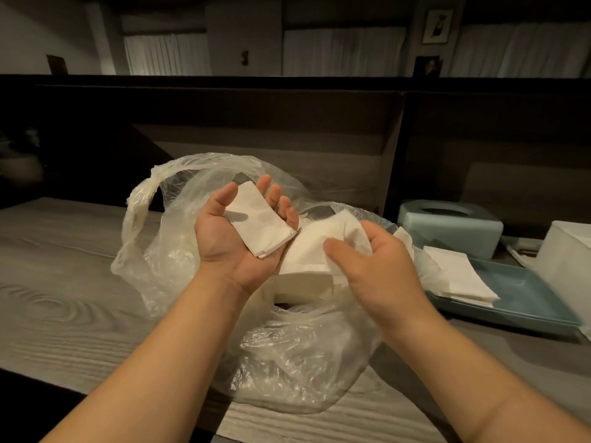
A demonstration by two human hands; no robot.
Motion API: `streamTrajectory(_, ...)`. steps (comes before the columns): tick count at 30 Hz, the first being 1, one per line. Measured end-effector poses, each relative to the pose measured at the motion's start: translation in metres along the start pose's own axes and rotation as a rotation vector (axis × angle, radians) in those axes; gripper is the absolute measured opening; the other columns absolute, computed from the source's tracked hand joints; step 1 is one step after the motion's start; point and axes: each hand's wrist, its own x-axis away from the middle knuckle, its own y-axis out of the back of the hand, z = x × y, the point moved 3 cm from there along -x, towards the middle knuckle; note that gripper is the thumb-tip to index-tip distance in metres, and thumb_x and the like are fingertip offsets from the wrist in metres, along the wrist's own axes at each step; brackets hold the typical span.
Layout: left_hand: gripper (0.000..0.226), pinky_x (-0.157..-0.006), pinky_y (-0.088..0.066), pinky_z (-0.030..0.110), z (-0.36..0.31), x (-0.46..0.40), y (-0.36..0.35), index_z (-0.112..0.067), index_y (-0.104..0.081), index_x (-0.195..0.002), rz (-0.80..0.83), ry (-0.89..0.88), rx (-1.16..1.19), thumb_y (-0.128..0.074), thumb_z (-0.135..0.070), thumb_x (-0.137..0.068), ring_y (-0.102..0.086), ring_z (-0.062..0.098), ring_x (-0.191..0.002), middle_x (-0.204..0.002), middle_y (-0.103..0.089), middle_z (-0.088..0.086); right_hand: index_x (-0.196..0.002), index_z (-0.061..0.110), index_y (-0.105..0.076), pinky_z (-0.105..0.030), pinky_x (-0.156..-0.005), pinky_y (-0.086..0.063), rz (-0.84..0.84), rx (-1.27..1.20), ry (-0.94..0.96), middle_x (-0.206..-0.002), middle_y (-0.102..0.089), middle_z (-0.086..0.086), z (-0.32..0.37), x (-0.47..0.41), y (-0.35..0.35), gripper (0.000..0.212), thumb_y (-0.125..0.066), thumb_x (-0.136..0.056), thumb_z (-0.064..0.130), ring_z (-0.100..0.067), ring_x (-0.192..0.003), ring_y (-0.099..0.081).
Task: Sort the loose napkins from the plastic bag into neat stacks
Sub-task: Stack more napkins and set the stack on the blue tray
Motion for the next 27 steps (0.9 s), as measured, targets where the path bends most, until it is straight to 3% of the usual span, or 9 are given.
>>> streamTrajectory(5, 0.054, -0.082, -0.052, 0.034, 0.000, -0.002, 0.002, -0.011, -0.068, -0.128, -0.075, 0.008, -0.101, -0.060, -0.033, -0.079, -0.064, 0.024, -0.083, -0.106, -0.066, 0.006, -0.093, 0.022, -0.076, -0.034, -0.072, -0.058, 0.154, -0.236, -0.051, -0.091, -0.078, -0.003, 0.010, -0.006, 0.014, 0.020, -0.067, -0.090, 0.005, -0.019, -0.084, -0.075)
streamTrajectory(8, 0.049, -0.085, -0.057, 0.037, 0.004, 0.001, -0.001, -0.007, -0.068, -0.127, -0.087, 0.078, -0.196, -0.056, -0.034, -0.087, -0.067, 0.025, -0.082, -0.105, -0.067, 0.009, -0.086, 0.022, -0.079, -0.028, -0.070, -0.059, 0.334, -0.371, -0.069, -0.091, -0.076, -0.003, 0.016, -0.008, 0.022, 0.021, -0.074, -0.076, 0.005, -0.017, -0.083, -0.073)
streamTrajectory(12, 0.051, -0.095, -0.056, 0.042, 0.014, 0.010, -0.008, -0.004, -0.075, -0.122, -0.049, 0.246, -0.430, -0.056, -0.037, -0.087, -0.069, 0.030, -0.100, -0.126, -0.070, 0.015, -0.087, 0.025, -0.081, -0.029, -0.077, -0.060, 0.452, -0.394, -0.019, -0.093, -0.074, -0.006, 0.017, -0.009, 0.028, 0.028, -0.062, -0.072, 0.011, -0.021, -0.089, -0.071)
streamTrajectory(15, 0.055, -0.087, -0.058, 0.041, 0.018, 0.015, -0.010, -0.003, -0.075, -0.121, -0.031, 0.349, -0.631, -0.058, -0.040, -0.083, -0.069, 0.033, -0.102, -0.128, -0.069, 0.019, -0.089, 0.022, -0.079, -0.039, -0.086, -0.056, 0.392, -0.315, 0.049, -0.099, -0.072, -0.017, 0.016, -0.012, 0.031, 0.024, -0.063, -0.073, 0.014, -0.029, -0.095, -0.069)
streamTrajectory(18, 0.061, -0.094, -0.051, 0.044, 0.021, 0.017, -0.007, -0.007, -0.066, -0.134, 0.003, 0.390, -0.747, -0.059, -0.041, -0.084, -0.065, 0.033, -0.105, -0.131, -0.067, 0.019, -0.082, 0.024, -0.076, -0.036, -0.079, -0.055, 0.320, -0.216, 0.139, -0.086, -0.070, -0.007, 0.016, -0.013, 0.031, 0.017, -0.063, -0.074, 0.015, -0.022, -0.085, -0.066)
streamTrajectory(21, 0.053, -0.096, -0.052, 0.055, 0.029, 0.023, -0.010, -0.010, -0.066, -0.133, 0.141, 0.508, -0.800, -0.053, -0.043, -0.095, -0.067, 0.042, -0.100, -0.117, -0.068, 0.020, -0.084, 0.019, -0.074, -0.033, -0.076, -0.056, 0.275, -0.107, 0.217, -0.084, -0.068, -0.009, 0.018, -0.011, 0.030, 0.012, -0.064, -0.077, 0.018, -0.021, -0.083, -0.065)
streamTrajectory(23, 0.049, -0.094, -0.055, 0.055, 0.032, 0.025, -0.013, -0.011, -0.070, -0.129, 0.225, 0.566, -0.819, -0.055, -0.045, -0.097, -0.067, 0.044, -0.099, -0.115, -0.067, 0.020, -0.085, 0.019, -0.073, -0.031, -0.072, -0.057, 0.268, -0.038, 0.243, -0.083, -0.067, -0.007, 0.020, -0.009, 0.030, 0.011, -0.064, -0.078, 0.021, -0.022, -0.081, -0.065)
streamTrajectory(27, 0.065, -0.098, -0.050, 0.053, 0.037, 0.028, -0.015, -0.006, -0.058, -0.141, 0.339, 0.663, -0.818, -0.053, -0.054, -0.098, -0.064, 0.043, -0.103, -0.120, -0.062, 0.025, -0.081, 0.022, -0.069, -0.025, -0.056, -0.053, 0.272, 0.023, 0.266, -0.071, -0.065, 0.008, 0.024, -0.005, 0.025, 0.015, -0.069, -0.087, 0.009, -0.009, -0.067, -0.061)
